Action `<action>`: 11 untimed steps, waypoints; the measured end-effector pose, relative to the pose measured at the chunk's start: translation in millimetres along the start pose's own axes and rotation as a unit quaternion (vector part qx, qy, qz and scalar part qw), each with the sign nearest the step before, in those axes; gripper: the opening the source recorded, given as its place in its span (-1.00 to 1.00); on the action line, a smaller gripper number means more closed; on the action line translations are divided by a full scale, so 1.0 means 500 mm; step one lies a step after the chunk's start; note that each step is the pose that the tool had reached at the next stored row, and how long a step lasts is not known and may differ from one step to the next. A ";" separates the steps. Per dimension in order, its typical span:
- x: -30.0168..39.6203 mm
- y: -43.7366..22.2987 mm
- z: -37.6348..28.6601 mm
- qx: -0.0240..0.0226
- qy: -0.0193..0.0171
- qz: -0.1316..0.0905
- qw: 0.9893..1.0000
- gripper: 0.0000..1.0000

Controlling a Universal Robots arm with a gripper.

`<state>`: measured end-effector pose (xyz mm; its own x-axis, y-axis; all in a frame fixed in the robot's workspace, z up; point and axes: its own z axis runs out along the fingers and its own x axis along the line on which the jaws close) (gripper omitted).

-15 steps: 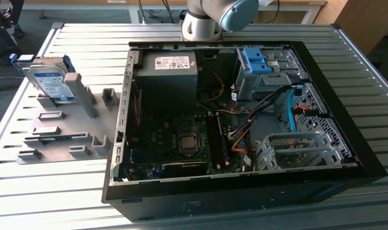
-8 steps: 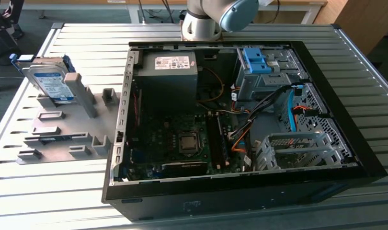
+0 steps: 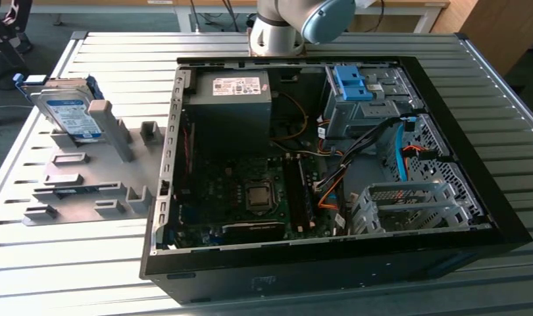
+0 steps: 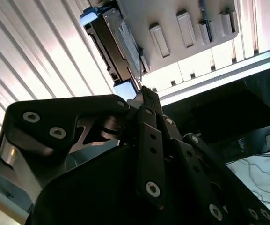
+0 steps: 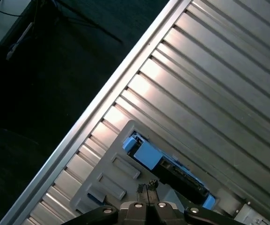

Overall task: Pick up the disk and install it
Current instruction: 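Pick up the disk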

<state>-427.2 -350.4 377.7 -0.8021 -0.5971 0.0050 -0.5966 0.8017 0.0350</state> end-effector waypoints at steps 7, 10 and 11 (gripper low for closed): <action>0.000 0.000 0.000 0.000 0.002 -0.045 0.999 -0.79; 0.000 0.000 0.000 0.000 0.002 -0.052 0.999 -0.79; 0.000 0.000 0.000 0.000 0.002 -0.052 0.999 -0.79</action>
<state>-427.1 -350.4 377.6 -0.7357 -0.6773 0.0051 -0.6768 0.7354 0.0350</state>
